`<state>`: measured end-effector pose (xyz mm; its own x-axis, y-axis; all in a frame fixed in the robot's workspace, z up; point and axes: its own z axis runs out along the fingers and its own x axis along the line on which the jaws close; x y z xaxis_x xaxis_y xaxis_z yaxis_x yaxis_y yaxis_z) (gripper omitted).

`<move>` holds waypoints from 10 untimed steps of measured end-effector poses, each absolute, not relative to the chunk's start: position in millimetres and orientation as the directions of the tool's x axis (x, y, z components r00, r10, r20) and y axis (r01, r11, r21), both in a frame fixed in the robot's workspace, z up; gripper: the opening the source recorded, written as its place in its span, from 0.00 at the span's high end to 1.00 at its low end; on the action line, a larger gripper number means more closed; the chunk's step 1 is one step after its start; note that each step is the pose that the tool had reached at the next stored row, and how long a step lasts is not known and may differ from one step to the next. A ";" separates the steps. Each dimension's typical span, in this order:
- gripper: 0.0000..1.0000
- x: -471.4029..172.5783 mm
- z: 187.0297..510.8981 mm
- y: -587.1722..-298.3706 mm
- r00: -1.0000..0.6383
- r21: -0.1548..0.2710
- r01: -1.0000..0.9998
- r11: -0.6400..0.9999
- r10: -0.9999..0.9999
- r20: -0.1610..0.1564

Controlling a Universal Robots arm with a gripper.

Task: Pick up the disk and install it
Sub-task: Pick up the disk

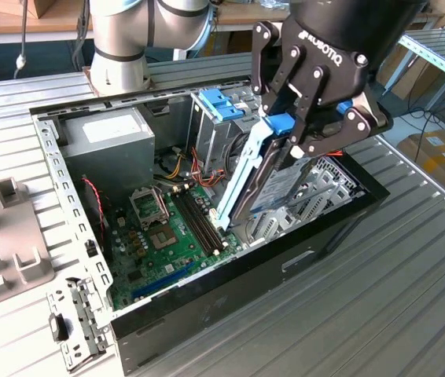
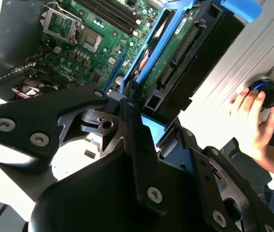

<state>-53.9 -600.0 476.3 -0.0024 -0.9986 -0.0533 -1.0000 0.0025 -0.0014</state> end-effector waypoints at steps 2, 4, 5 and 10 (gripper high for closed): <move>0.63 -49.4 476.1 -602.8 -0.002 -0.001 -1.000 0.002 -0.999 -0.053; 0.63 -45.3 476.0 -605.3 -0.002 -0.001 -1.000 0.002 -0.999 -0.053; 0.63 -44.2 475.9 -606.0 -0.002 -0.001 -1.000 0.003 -0.999 -0.053; 0.63 -33.0 475.4 -612.4 -0.002 -0.001 -1.000 0.003 -0.999 -0.053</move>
